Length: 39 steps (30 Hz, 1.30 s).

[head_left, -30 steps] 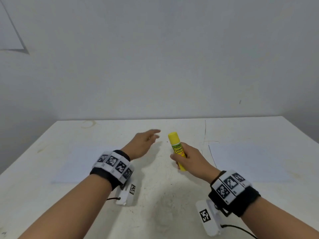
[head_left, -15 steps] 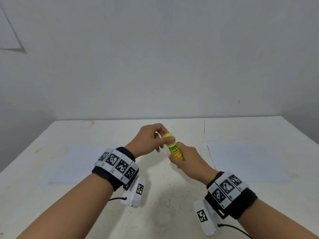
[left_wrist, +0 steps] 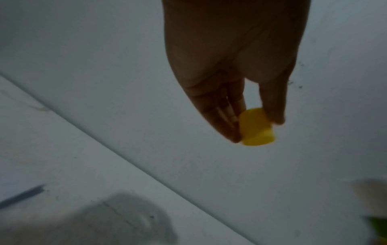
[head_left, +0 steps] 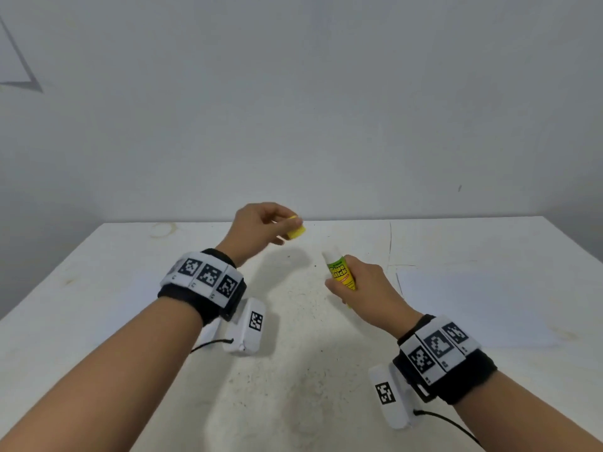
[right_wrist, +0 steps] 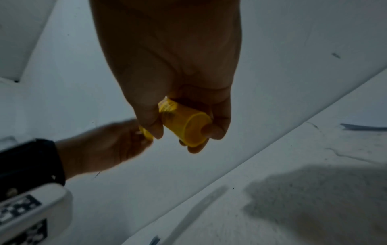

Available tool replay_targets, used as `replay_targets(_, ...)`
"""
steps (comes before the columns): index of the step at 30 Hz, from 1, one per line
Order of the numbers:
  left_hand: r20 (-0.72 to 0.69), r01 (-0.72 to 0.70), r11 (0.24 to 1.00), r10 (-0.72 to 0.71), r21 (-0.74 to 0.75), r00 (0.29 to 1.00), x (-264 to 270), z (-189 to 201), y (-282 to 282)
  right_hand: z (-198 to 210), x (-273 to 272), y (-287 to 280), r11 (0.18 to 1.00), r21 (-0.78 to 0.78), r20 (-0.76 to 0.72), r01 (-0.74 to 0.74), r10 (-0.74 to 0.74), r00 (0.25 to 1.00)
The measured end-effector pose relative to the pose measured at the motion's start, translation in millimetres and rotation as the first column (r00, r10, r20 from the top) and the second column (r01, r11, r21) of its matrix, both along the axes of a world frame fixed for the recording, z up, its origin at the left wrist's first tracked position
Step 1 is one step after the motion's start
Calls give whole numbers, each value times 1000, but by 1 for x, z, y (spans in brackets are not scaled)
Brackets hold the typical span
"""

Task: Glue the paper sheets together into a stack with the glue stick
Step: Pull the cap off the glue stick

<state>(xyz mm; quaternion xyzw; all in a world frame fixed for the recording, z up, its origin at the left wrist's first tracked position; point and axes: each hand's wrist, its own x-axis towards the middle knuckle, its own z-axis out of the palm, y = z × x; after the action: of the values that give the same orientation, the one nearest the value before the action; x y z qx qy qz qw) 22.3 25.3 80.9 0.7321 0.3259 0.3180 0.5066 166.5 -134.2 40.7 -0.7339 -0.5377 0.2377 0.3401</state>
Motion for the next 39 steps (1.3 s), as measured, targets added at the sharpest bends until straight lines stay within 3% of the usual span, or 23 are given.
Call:
replay_targets(3, -234, -113, 985, 141, 130, 962, -1, -15, 33, 4, 11, -1, 999, 42, -45, 14, -12, 999)
replay_targets(6, -491, -93, 967, 201, 236, 848, 9, -33, 66, 5, 18, 0, 998, 67, -59, -4, 8, 998)
replay_targets(9, -635, -101, 968, 229, 231, 738, 18, -50, 88, 4, 22, 1, 995, 89, -68, -37, 43, 997)
replay_targets(14, -706, -114, 956, 278, 272, 651, 30, -72, 100, 1, 26, 6, 987, 130, -92, -99, 112, 989)
replay_targets(22, -650, -156, 927, 353, 343, 672, 23, -92, 111, -4, 27, 18, 979, 108, -64, -175, 182, 981)
replay_targets(25, -695, -59, 944, 281, 325, 662, 19, -88, 115, -7, 27, 21, 980, 80, -52, -184, 188, 981)
replay_targets(27, -600, -49, 900, 328, 432, 729, 18, -74, 111, -8, 29, 23, 986, 67, -52, -155, 159, 986)
replay_targets(29, -285, -197, 823, 394, 533, 874, 19, -56, 96, -8, 31, 26, 992, 73, -72, -102, 107, 992)
replay_targets(30, -118, -269, 829, 369, 489, 922, 19, -47, 85, -7, 30, 28, 994, 88, -84, -72, 79, 993)
replay_targets(32, 75, -260, 926, 249, 272, 966, 21, -33, 54, -3, 26, 32, 991, 133, -106, -11, 25, 994)
replay_targets(34, 151, -144, 989, 139, 27, 979, 21, -25, 20, 0, 18, 38, 980, 194, -122, 49, -25, 992)
replay_targets(37, 201, -8, 961, 66, -276, 977, 19, -25, -22, -1, 5, 46, 957, 264, -128, 124, -93, 987)
replay_targets(39, 233, 71, 927, 18, -367, 972, 17, -29, -39, -2, -3, 48, 946, 290, -129, 142, -109, 986)
